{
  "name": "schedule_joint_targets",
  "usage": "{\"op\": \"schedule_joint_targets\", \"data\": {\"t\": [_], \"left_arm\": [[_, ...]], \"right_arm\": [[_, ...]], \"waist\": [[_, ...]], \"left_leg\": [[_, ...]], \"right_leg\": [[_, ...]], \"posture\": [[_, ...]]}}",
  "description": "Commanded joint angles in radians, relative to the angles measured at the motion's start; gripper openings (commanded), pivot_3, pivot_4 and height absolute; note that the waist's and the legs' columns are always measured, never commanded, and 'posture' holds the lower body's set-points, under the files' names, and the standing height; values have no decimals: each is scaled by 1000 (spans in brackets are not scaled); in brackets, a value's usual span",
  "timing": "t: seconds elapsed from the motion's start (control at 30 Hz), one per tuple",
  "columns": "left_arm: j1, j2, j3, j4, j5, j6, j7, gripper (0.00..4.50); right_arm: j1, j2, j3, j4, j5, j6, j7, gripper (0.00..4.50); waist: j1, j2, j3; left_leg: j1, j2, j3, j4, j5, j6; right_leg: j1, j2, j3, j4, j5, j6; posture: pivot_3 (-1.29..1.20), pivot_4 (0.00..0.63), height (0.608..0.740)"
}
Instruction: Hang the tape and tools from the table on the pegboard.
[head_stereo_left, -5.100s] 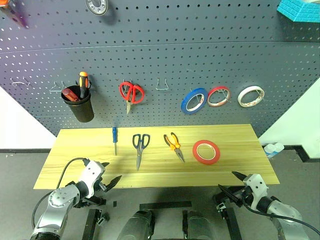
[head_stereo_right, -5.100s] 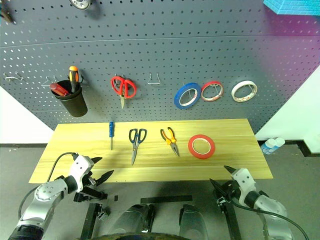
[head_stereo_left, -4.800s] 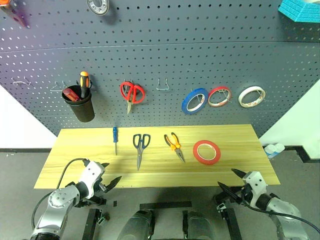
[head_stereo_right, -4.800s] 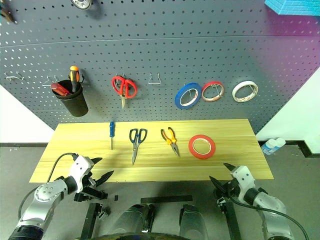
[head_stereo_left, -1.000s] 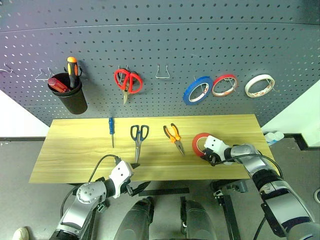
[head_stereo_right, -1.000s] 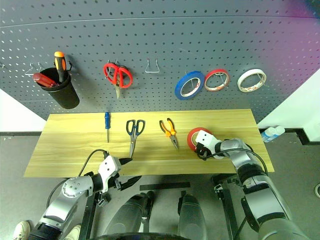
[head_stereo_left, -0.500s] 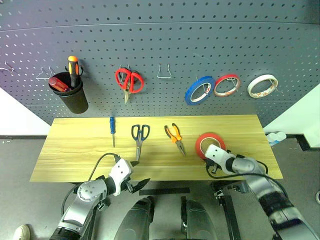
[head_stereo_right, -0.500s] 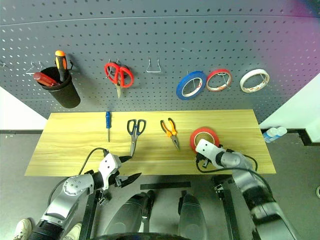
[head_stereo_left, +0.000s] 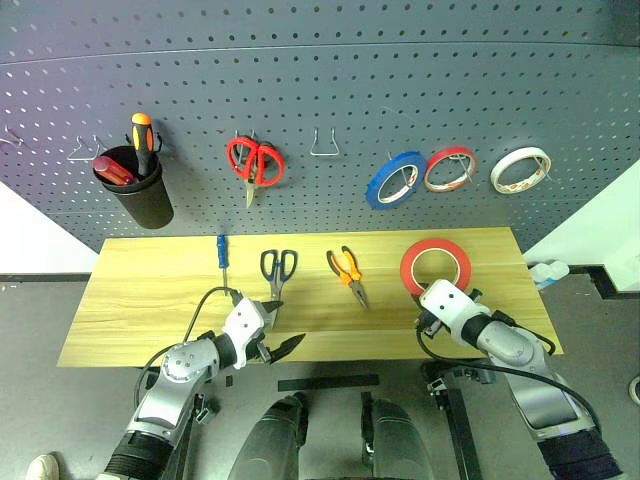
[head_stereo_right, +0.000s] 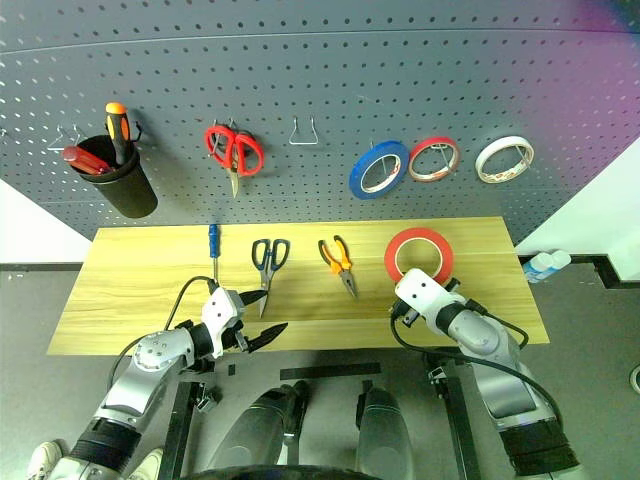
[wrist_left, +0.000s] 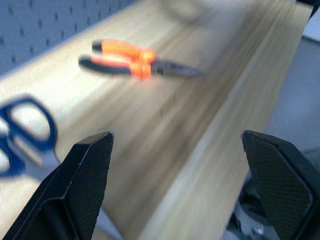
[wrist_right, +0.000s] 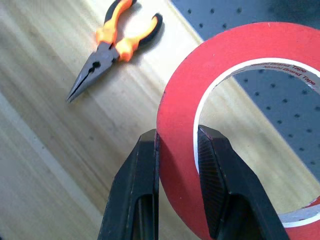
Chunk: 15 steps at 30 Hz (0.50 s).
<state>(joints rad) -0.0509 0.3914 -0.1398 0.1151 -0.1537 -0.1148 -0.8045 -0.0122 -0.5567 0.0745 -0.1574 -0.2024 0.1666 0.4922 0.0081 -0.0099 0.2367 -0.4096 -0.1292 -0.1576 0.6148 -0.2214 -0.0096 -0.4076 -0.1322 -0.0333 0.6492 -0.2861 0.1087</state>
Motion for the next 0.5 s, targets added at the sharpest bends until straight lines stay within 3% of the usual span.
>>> {"op": "schedule_joint_targets", "data": {"t": [0.03,0.5], "left_arm": [[-16,-10,24,-53,-45,-25,-8,4289],[-95,-29,3,-146,-98,1,-28,4289]], "right_arm": [[6,9,-39,-55,13,-47,-37,726],[43,12,-106,-86,-26,-287,-190,726]], "waist": [[-1,0,0],[-8,1,-1]], "left_leg": [[0,0,0,0,0,0],[1,0,1,1,3,-6]], "right_leg": [[0,0,0,0,0,0],[1,3,0,1,2,0]], "posture": [[-65,192,740],[-76,169,740]]}}
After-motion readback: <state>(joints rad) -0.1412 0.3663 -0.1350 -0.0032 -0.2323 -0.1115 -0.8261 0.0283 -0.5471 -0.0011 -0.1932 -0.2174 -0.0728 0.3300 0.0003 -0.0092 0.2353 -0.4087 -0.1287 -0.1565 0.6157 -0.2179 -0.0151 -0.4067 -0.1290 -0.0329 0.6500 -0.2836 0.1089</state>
